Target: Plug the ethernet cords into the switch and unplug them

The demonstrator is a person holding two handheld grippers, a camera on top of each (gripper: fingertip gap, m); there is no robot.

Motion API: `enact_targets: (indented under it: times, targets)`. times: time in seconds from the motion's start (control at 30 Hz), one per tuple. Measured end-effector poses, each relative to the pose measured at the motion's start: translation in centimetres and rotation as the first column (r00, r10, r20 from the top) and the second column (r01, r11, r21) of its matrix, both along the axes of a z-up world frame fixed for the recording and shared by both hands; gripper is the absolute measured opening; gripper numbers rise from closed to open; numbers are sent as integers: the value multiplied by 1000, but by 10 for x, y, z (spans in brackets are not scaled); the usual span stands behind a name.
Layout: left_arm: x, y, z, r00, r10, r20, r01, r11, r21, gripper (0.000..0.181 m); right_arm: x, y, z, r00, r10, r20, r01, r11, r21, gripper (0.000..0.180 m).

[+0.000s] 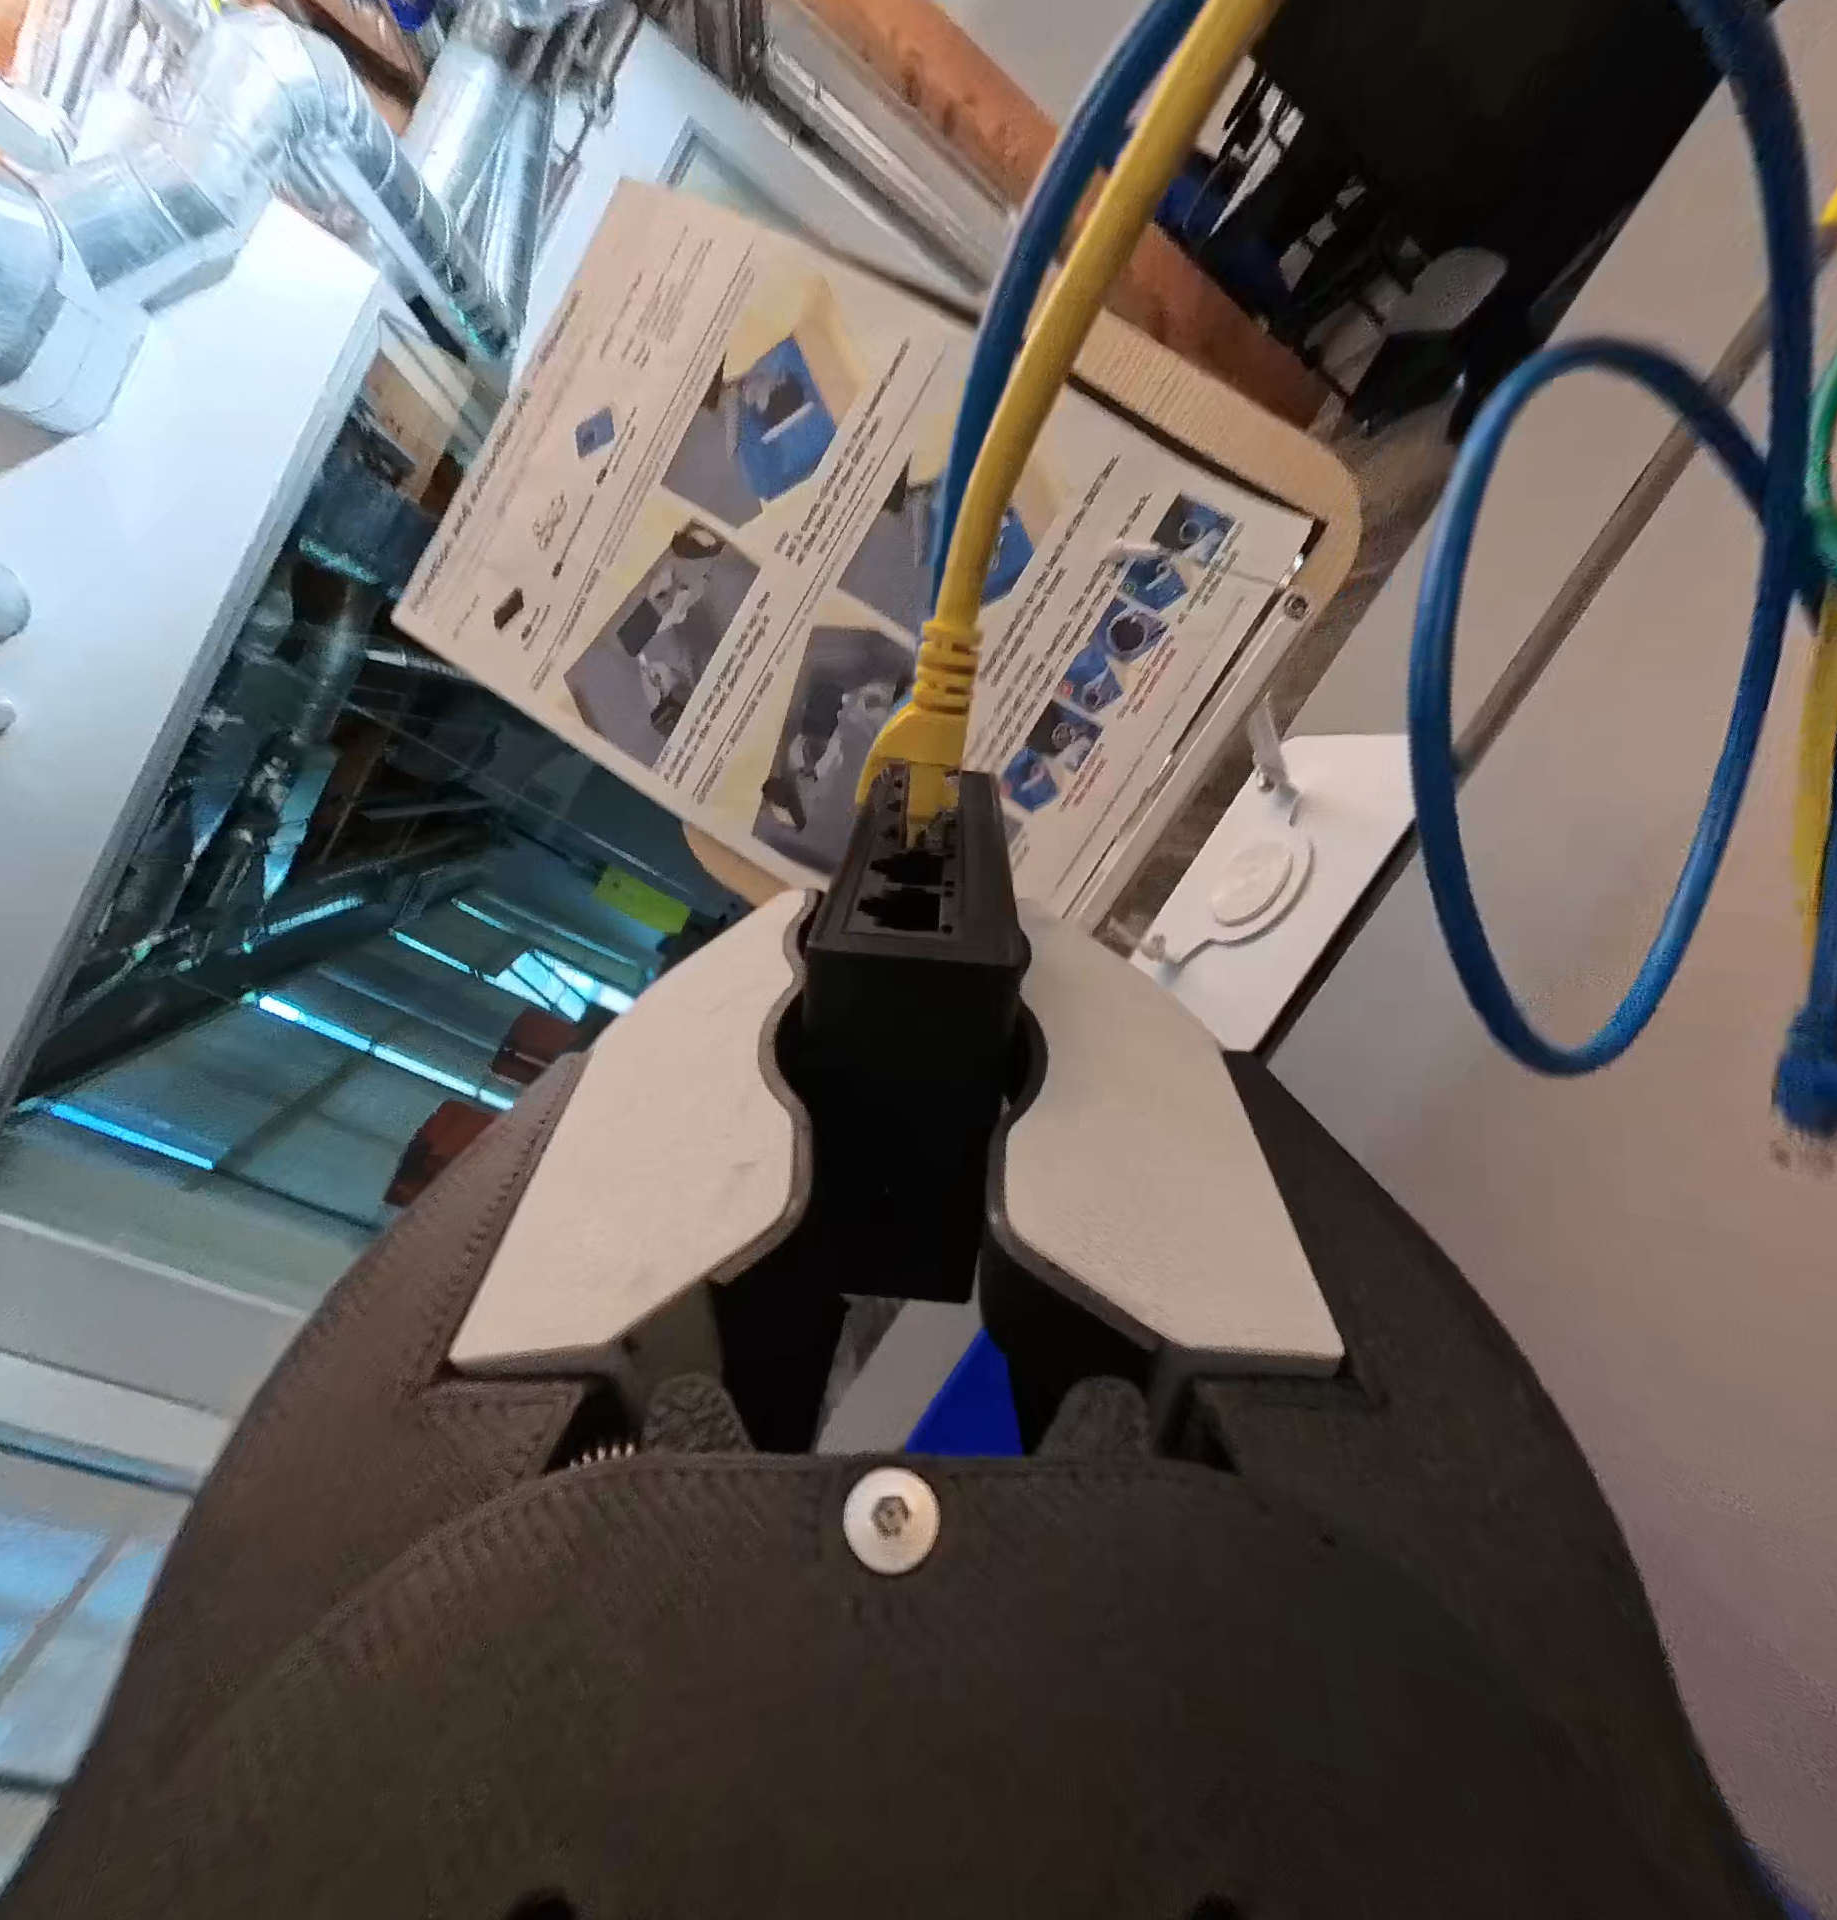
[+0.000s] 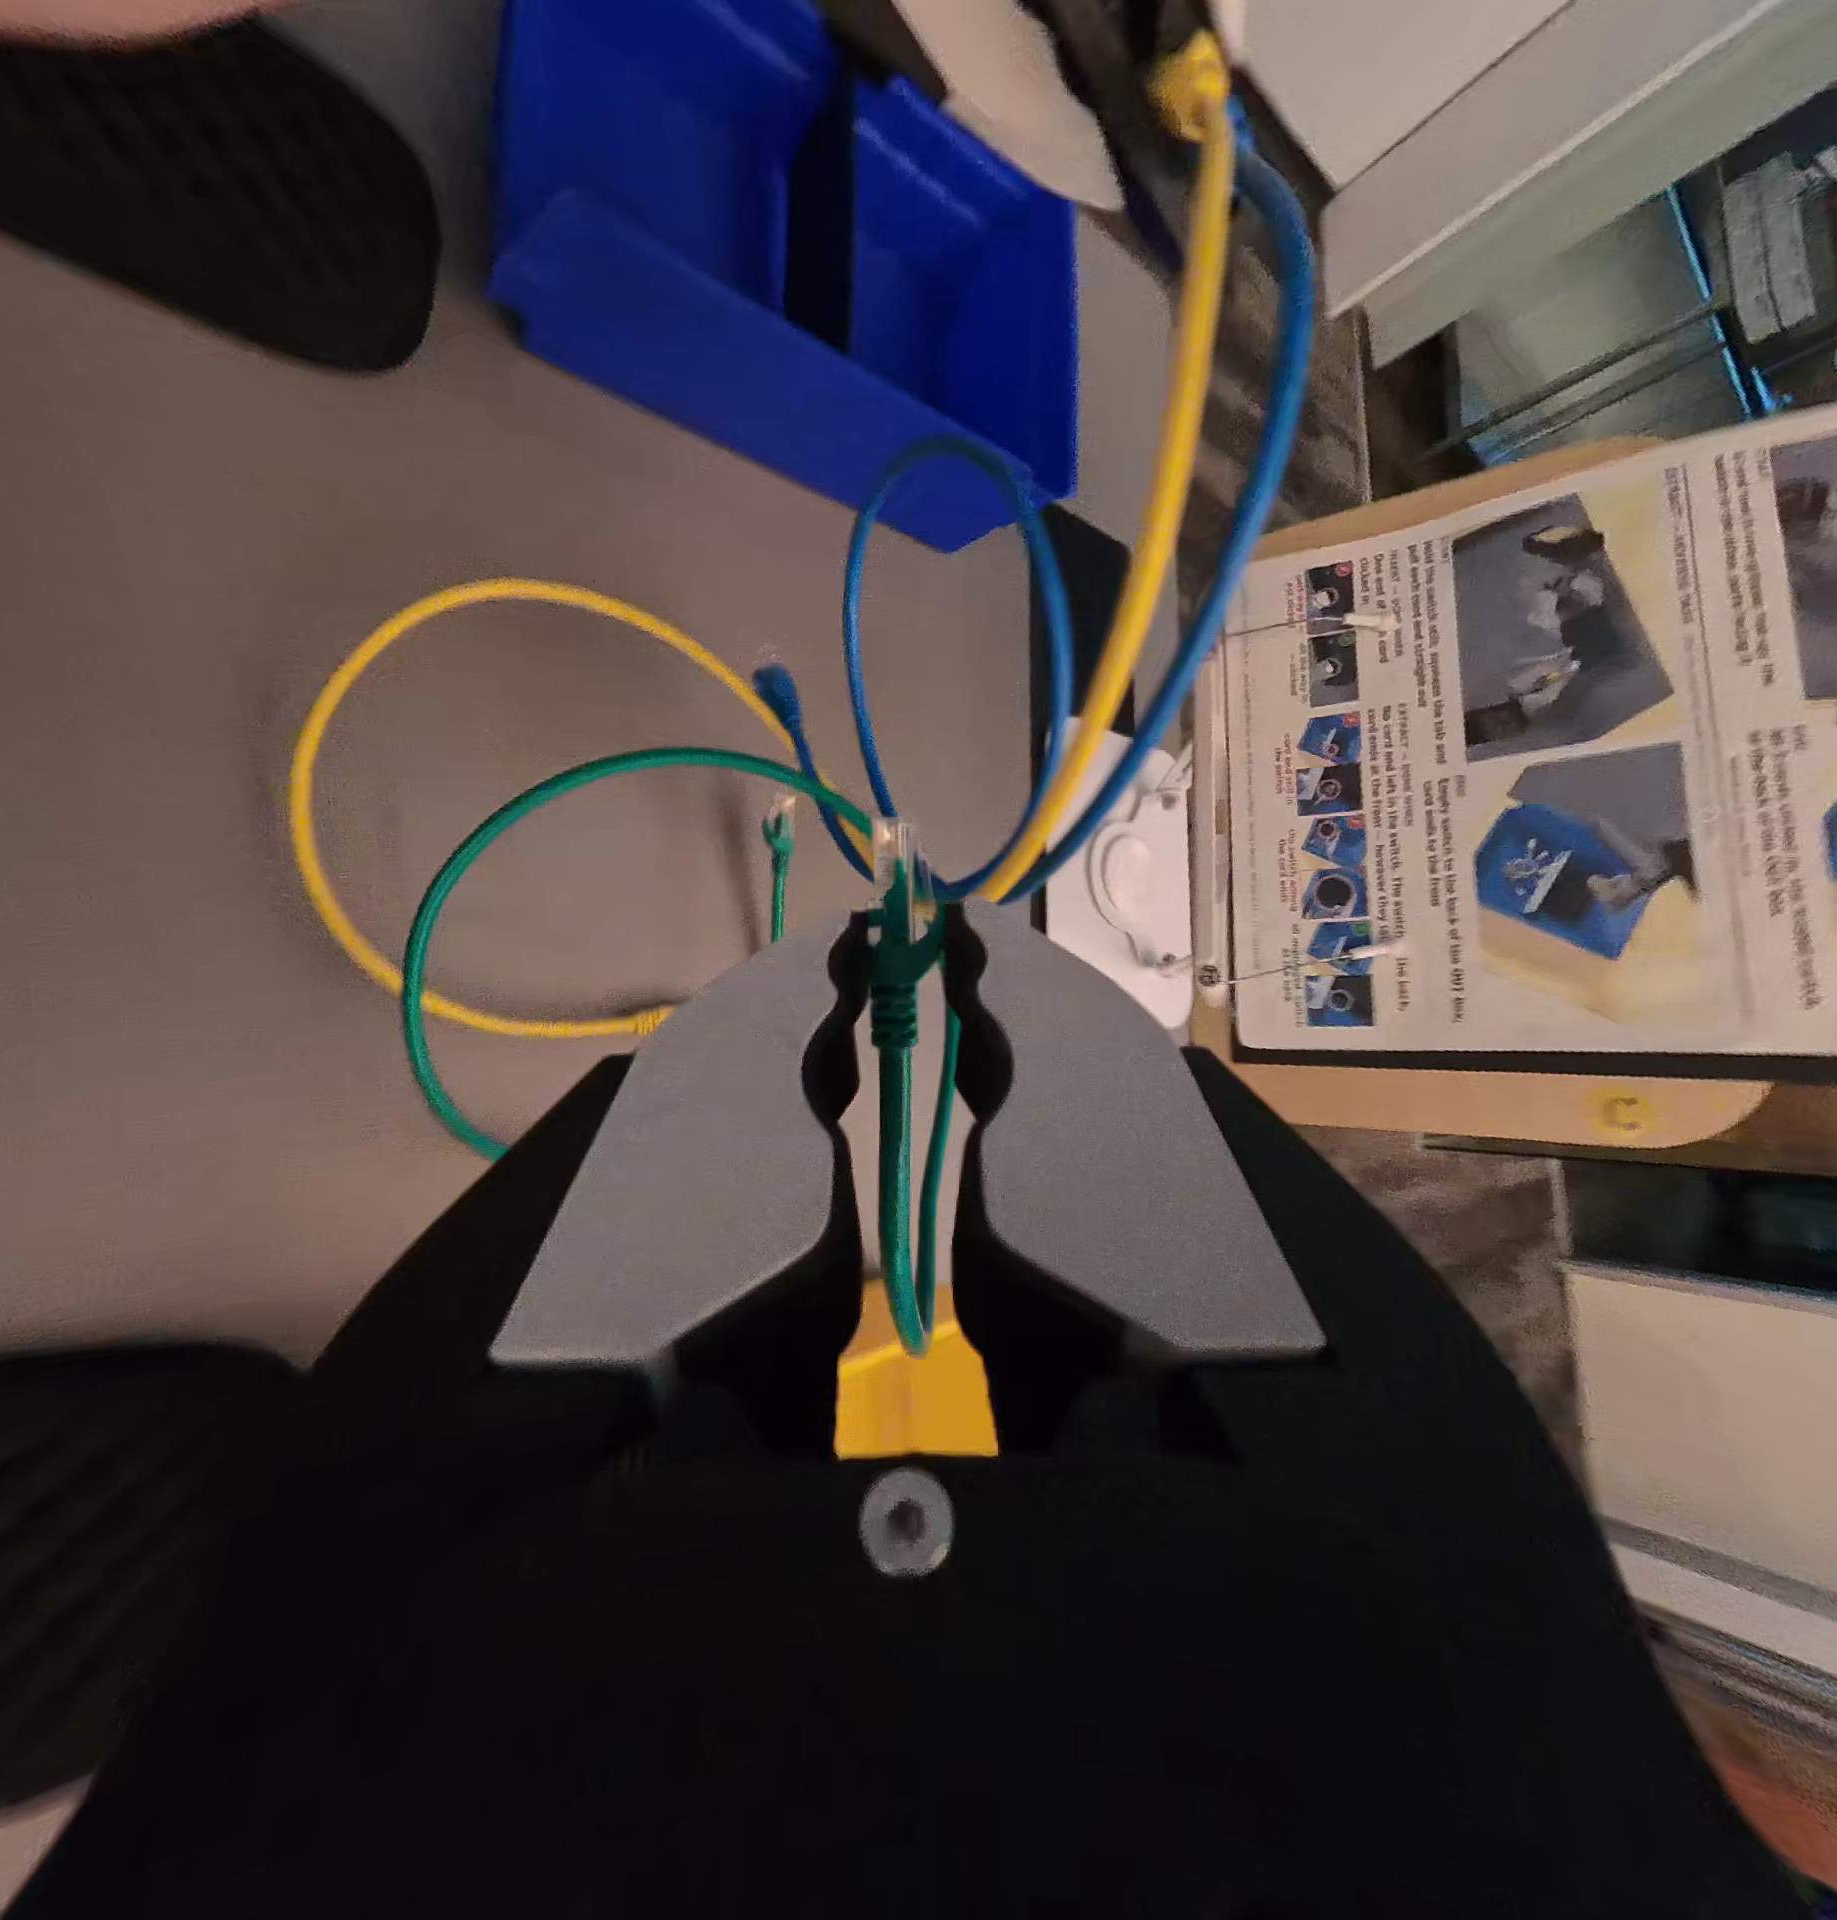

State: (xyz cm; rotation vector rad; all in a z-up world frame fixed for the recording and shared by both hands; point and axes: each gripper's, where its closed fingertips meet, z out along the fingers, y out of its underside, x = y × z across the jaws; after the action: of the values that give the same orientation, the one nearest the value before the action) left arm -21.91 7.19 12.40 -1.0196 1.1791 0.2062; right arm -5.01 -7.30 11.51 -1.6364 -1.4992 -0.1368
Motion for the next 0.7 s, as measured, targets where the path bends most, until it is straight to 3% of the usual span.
enact_targets:
  times: [0.17, 0.33, 0.4, 0.57, 0.63, 0.7]
  targets:
    - [16, -13, -7, 997, -56, -53, 56, 998, 0, 29, 11, 31, -43, 943, -57, -329, 44, 998, -47, 15]
    - [21, -14, -11, 995, -64, -72, 64, 998, -6, 29, 36, 58, -118, 877, -221, -427, 169, 973, -156, 16]
    - [20, -14, -10, 995, -63, -71, 62, 998, -5, 29, 34, 60, -135, 847, -264, -461, 186, 960, -208, 24]
    - [17, -10, -11, 996, -49, -71, 47, 999, -25, 29, 49, 63, -126, 710, -451, -541, 399, 891, -219, 56]
    - [16, -8, -11, 997, -29, -78, 27, 999, -25, 29, 49, 50, -98, 610, -473, -636, 497, 853, -157, 54]
    - [17, -8, -11, 996, -24, -82, 21, 999, -28, 29, 26, 27, -77, 557, -436, -707, 507, 853, -126, 43]
